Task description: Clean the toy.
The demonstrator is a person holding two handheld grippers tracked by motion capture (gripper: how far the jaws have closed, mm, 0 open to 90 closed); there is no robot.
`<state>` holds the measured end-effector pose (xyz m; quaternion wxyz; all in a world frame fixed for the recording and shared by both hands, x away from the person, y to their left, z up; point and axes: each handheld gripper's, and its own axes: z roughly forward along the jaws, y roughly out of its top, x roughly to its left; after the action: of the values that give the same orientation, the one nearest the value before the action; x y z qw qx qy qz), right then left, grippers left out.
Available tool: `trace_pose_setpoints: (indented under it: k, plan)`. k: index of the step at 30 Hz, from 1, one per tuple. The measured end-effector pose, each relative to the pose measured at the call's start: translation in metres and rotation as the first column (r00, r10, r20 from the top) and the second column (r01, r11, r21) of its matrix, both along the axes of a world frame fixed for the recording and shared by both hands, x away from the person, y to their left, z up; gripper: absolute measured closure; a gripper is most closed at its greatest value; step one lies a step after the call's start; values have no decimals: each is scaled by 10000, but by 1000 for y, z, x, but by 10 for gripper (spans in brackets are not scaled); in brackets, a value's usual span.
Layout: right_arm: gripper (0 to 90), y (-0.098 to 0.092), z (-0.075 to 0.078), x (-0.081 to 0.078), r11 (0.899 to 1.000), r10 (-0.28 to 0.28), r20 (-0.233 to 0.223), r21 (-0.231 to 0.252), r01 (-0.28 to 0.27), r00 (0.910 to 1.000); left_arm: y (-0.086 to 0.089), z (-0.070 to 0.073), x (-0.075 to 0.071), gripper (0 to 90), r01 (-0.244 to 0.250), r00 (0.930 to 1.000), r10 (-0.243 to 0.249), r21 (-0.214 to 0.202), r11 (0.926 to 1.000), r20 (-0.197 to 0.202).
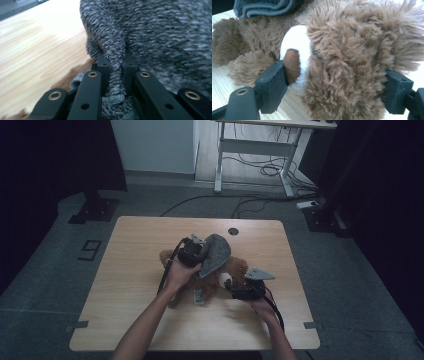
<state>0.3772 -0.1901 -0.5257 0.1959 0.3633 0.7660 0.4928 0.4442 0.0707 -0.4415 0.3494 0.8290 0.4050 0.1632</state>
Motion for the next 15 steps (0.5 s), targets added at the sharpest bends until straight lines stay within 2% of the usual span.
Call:
trace_pose_setpoints:
  k: [1,5,6,7,8,9,10,11,12,13,15]
  plan:
    - [194,0,0,0,10000,22,10,-11,-22,10000,6,0,0,807,-61,10000,61,-33,10000,-19]
    - [193,0,0,0,10000,54,18,-20,-54,10000,30,1,-3,808,-430,9990,428,269,9987,88]
    - [193,0,0,0,10000,54,18,-20,-54,10000,30,1,-3,808,-430,9990,428,269,9987,88]
    - [192,0,0,0,10000,55,16,-1,-55,10000,42,0,-4,808,-595,9982,593,382,9975,63]
    - [191,0,0,0,10000,45,-9,15,-45,10000,42,0,-4,807,-595,9982,593,382,9975,63]
    - [190,0,0,0,10000,40,-16,19,-40,10000,54,-1,-5,807,-751,9972,750,344,9966,28]
    - [190,0,0,0,10000,40,-16,19,-40,10000,54,-1,-5,807,-751,9972,750,344,9966,28]
    - [190,0,0,0,10000,35,-27,24,-35,10000,65,-2,-8,807,-933,9956,930,516,9943,93]
    - [190,0,0,0,10000,35,-27,24,-35,10000,65,-2,-8,807,-933,9956,930,516,9943,93]
    - [190,0,0,0,10000,30,-43,42,-29,10000,77,-4,-9,807,-1122,9937,1120,627,9917,52]
    - [190,0,0,0,10000,27,-43,44,-27,10000,83,-6,-10,808,-1214,9926,1217,631,9906,-13]
